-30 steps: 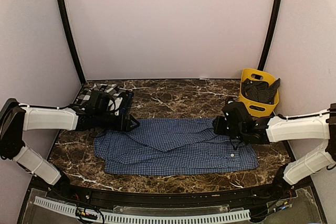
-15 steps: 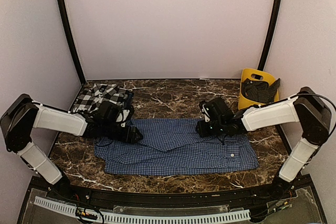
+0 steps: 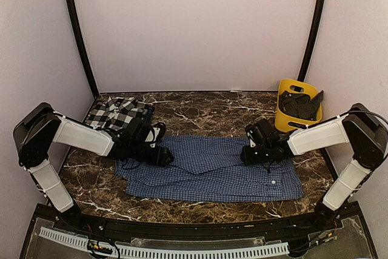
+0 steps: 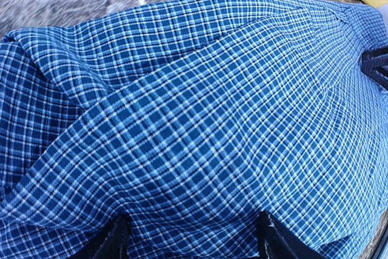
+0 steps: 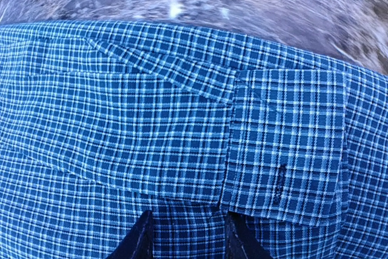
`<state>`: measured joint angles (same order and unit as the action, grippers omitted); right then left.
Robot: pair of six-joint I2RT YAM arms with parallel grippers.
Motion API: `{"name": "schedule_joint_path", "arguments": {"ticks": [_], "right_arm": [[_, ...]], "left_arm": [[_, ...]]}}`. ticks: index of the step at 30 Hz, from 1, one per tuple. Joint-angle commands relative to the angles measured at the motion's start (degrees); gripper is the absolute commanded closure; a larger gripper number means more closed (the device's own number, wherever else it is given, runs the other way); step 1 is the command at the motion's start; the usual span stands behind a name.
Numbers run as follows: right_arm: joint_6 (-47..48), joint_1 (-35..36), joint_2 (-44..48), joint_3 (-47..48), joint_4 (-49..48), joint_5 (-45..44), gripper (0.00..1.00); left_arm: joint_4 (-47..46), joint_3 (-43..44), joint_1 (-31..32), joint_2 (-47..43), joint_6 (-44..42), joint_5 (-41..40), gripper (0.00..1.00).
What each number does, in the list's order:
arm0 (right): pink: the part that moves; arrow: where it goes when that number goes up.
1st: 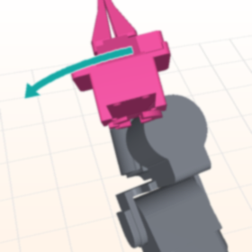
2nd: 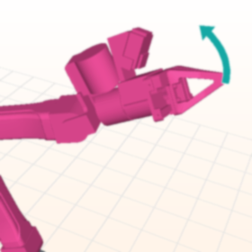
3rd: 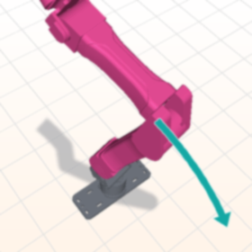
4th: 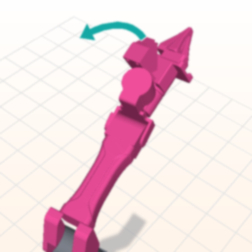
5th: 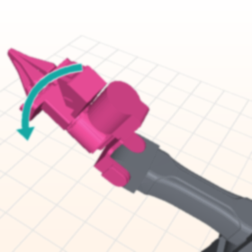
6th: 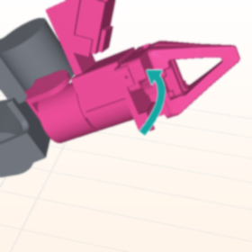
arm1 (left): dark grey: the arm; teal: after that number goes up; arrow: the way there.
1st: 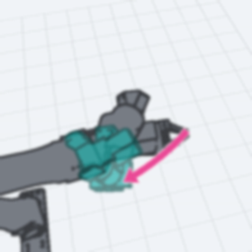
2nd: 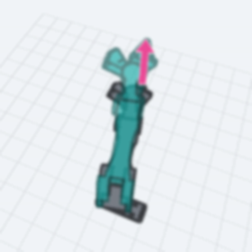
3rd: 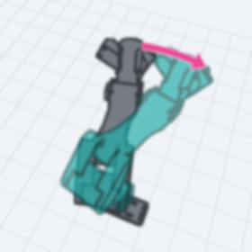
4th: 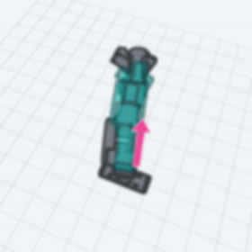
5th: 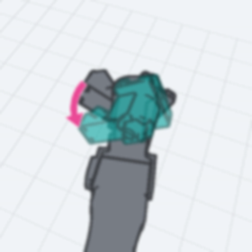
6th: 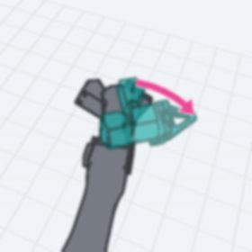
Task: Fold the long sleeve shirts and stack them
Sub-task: Rotate the rectangle-folded shirt at the center of the board.
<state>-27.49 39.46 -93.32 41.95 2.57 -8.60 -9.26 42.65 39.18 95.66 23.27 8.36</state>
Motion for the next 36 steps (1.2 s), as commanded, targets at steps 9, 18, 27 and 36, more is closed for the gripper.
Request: {"name": "schedule_joint_path", "arguments": {"ticks": [9, 18, 27, 36], "right_arm": [[-16.19, 1.04, 13.15, -13.56, 12.53, 4.45, 0.63], [-17.05, 3.2, 26.6, -8.95, 24.09, -3.33, 0.63], [-0.41, 5.62, 20.7, 3.84, 12.68, 0.51, 0.6], [12.2, 6.07, -1.12, 22.51, 4.64, 16.61, 0.59]], "left_arm": [[5.88, 18.49, 1.43, 16.46, -4.61, 0.46, 0.29], [6.64, 36.37, 1.51, 27.0, -13.03, 2.13, 0.29], [9.67, 42.79, 1.43, 21.26, -18.75, -7.39, 0.23], [7.39, 30.34, 1.43, 4.19, -16.25, -23.88, 0.07]]}}
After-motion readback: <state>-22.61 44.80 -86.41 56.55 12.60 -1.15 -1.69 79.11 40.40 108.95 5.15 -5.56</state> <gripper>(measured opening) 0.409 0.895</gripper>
